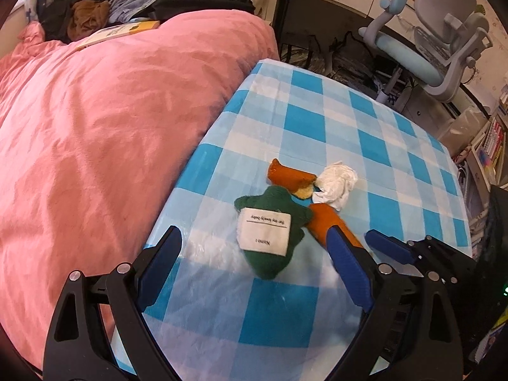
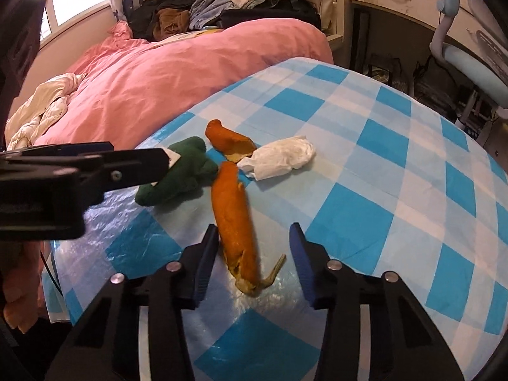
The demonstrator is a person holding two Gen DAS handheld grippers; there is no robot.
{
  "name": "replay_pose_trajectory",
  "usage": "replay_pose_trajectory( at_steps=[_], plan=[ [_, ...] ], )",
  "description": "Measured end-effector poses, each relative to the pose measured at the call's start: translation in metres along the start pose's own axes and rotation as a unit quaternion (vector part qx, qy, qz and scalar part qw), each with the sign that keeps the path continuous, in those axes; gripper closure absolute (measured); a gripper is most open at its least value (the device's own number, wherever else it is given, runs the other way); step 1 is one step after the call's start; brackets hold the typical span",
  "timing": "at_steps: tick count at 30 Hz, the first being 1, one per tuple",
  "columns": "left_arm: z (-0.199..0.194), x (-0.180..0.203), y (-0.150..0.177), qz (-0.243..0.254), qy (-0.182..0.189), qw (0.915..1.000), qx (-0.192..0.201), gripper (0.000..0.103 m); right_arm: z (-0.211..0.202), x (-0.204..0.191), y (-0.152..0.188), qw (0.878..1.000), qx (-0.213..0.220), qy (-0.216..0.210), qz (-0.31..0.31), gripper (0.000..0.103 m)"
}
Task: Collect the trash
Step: 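Grasp the green plush toy with the left tool while the right tool grasps the orange stick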
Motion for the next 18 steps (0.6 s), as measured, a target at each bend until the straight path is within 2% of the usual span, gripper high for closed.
replay_pose_trajectory(
  at_steps=[6,12,13,14,16,17,18],
  plan=[
    [0.014,0.003,-0.004,0.010,-0.007,0.9999,-0.009,0.014,-0.007,0.007,0.004,1.000,-0.013,-0.015,-0.007,0.081],
    [0.025,0.008,-0.005,0.026,-0.015,0.9994,-0.015,0.016,-0.018,0.019,0.006,1.000,-0.019,-0.017,-0.008,0.084],
    [0.028,0.009,-0.005,0.029,-0.012,0.9994,-0.016,0.023,-0.021,0.022,0.007,1.000,-0.022,-0.016,-0.007,0.084],
    [0.030,0.011,-0.005,0.033,-0.006,0.9993,-0.019,0.038,-0.022,0.024,0.008,1.000,-0.023,-0.015,-0.006,0.084],
    [0.032,0.014,-0.003,0.045,-0.004,0.9987,-0.022,0.049,-0.027,0.029,0.009,1.000,-0.026,-0.013,-0.004,0.084],
    [0.031,0.017,-0.003,0.051,0.005,0.9984,-0.024,0.059,-0.029,0.031,0.010,1.000,-0.027,-0.011,-0.002,0.084],
    [0.031,0.020,-0.003,0.053,0.009,0.9983,-0.025,0.059,-0.031,0.033,0.011,1.000,-0.029,-0.010,0.000,0.084]
  ],
)
Point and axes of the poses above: each gripper's, at about its wrist camera, not at the fingertips, and z roughly the way its jaws point, x to its right, y to its underside, the point moved 4 cm from there along z, roughly the way its jaws point, and after that the axes turned 14 degrees about z, right-handed, at the moved point
